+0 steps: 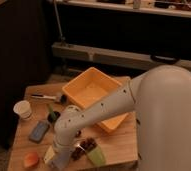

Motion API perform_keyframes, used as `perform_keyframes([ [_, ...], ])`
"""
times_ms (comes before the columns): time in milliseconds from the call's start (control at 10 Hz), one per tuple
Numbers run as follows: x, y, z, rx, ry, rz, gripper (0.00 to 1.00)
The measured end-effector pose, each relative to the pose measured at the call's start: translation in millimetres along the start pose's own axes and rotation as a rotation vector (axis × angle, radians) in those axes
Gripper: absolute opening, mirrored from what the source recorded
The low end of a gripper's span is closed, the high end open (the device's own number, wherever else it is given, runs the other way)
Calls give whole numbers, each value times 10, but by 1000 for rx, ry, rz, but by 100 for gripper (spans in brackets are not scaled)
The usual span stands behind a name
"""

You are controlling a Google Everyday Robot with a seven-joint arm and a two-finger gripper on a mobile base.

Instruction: Place apple in table surface

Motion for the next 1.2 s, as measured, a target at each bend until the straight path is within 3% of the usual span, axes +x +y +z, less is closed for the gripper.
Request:
perform_keyframes([
  [900, 0, 0, 0, 0, 0, 0, 80],
  [1200, -71, -11, -56, 31, 18, 24, 80],
])
